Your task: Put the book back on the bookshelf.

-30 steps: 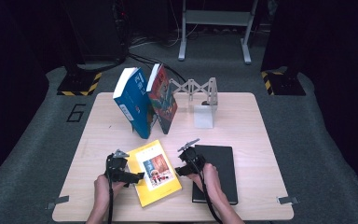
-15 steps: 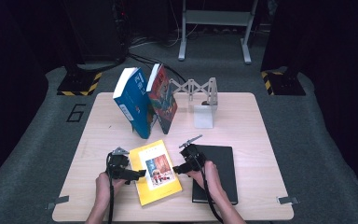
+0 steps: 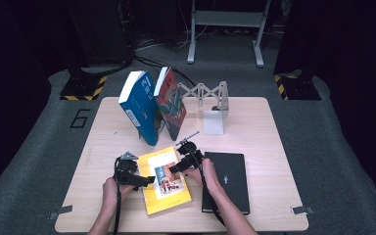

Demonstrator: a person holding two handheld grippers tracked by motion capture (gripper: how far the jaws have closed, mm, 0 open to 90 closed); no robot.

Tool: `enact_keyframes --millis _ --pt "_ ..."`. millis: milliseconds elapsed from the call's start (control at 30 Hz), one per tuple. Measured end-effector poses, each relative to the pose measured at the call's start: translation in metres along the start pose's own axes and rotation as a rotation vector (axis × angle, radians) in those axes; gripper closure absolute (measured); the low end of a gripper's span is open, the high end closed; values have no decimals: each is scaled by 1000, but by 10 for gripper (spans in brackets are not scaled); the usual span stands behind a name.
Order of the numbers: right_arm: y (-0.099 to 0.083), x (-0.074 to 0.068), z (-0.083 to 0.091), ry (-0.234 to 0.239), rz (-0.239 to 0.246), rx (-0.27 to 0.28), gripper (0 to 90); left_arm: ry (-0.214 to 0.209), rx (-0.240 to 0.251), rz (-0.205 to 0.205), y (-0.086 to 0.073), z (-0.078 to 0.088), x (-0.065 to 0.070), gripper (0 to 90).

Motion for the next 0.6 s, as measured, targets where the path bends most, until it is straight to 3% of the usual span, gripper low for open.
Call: enact_keyframes --millis 133,300,367,467,600 --pt "1 2 -1 -11 -27 -3 290 -48 -4 2 6 -5 2 2" --pt "1 4 -1 -45 -60 -11 305 -57 -21 -12 11 -9 5 2" --pt "0 3 0 -45 -61 -4 322 -62 -6 5 11 -10 5 2" --pt "0 3 3 -52 -53 18 351 -71 -12 -5 11 -9 4 2" --pt "1 5 5 -72 -73 16 325 -65 -2 -15 13 -13 6 2"
Point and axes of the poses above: each handheld gripper's, and its own axes: z roughly backward along the jaws, y roughly out of its top, x roughly to its right, the point moved 2 cm from there along -z, roughly forward along the jaws, and after that the axes turned 1 degree about -x, right-handed, at the moved point
